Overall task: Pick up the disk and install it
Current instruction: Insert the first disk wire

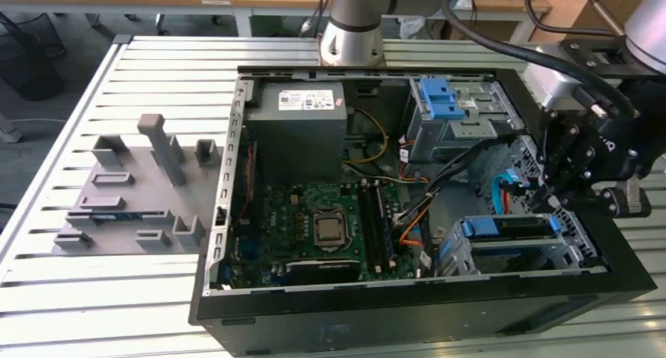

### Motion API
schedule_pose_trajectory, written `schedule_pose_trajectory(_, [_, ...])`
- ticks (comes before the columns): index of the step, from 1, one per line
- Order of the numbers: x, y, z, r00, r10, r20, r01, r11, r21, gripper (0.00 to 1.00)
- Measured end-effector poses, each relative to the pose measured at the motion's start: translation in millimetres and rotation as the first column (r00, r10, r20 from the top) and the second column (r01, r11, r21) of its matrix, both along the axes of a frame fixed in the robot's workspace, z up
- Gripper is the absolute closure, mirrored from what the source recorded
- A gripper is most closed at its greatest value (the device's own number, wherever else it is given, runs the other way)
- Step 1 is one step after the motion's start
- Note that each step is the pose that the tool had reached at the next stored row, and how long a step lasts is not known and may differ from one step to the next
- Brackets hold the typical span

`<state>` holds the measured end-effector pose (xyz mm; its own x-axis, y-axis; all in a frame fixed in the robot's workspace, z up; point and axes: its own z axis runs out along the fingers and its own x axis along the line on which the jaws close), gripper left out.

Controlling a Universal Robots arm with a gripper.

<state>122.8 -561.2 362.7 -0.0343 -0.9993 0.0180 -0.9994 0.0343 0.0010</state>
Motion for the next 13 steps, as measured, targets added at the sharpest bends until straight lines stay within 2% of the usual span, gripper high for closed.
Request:
schedule_pose_trajectory(3, [2.1,0.3,3.1,1.0,0.0,0.0,0.0,1.0,-0.0002,0.89])
schedule_pose_trajectory(7, [2.4,1.2,13.2,1.0,0.0,0.0,0.0,1.0,-0.0001,0.89])
schedule_pose_trajectory(9, [3.0,5.4,14.7,1.0,0.0,0.0,0.0,1.0,-0.0001,0.89])
schedule_pose_trajectory(13, [4.3,19.6,14.9,1.0,0.0,0.0,0.0,1.0,-0.0063,0.89])
